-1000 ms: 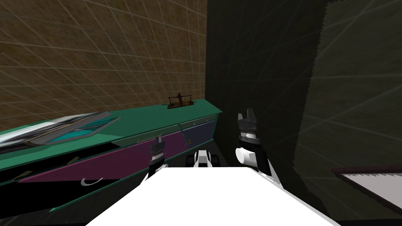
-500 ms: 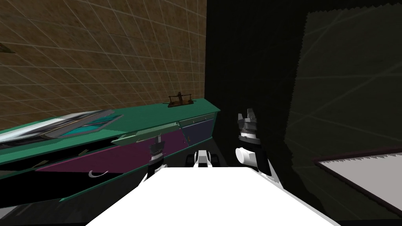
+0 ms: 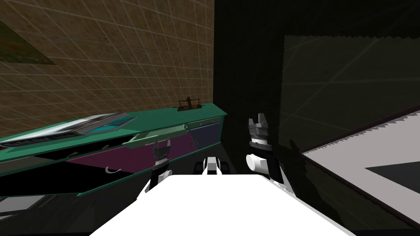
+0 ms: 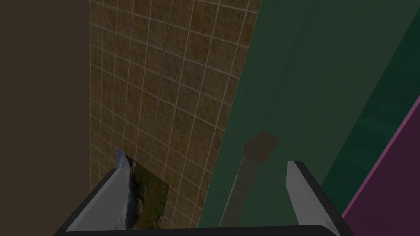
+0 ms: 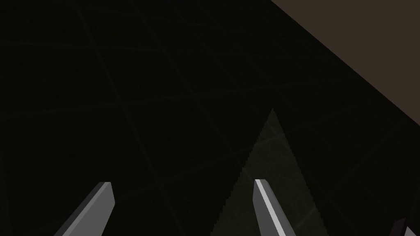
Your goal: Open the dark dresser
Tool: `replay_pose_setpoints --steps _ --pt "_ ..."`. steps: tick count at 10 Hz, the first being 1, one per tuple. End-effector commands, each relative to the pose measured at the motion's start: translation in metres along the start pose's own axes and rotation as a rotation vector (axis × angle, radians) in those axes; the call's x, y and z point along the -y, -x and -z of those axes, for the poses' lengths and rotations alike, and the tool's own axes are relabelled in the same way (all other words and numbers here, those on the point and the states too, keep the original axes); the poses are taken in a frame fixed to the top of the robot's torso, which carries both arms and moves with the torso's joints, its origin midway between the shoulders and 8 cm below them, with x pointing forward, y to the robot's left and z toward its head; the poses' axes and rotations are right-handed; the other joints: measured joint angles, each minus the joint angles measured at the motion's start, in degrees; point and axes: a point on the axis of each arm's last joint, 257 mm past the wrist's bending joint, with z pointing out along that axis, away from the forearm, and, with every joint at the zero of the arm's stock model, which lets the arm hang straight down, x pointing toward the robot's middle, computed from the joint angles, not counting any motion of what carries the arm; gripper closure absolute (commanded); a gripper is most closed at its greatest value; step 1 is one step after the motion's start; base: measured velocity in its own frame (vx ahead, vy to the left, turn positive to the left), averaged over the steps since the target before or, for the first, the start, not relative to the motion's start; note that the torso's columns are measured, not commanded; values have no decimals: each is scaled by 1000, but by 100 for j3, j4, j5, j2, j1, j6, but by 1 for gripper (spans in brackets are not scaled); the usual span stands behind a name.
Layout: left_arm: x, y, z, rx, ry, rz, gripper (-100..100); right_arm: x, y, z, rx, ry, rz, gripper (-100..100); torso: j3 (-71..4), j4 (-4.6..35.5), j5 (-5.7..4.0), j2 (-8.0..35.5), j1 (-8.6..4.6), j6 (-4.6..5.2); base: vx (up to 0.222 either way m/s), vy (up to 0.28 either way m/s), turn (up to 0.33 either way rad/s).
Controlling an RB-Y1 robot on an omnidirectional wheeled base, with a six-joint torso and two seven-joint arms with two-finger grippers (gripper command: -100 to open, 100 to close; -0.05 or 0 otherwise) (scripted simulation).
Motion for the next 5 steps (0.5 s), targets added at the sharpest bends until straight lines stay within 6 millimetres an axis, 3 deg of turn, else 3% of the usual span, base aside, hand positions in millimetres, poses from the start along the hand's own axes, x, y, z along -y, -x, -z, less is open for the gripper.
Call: replay_pose_setpoints --steps 1,5 --pt "5 6 -19 -1 8 5 -100 0 0 0 0 0 0 0 2 2 -1 5 -1 -6 -29 -59 5" --pt "16 14 -48 -6 10 10 -100 0 0 0 0 0 0 0 24 13 -6 40 -6 -11 -31 -47 17"
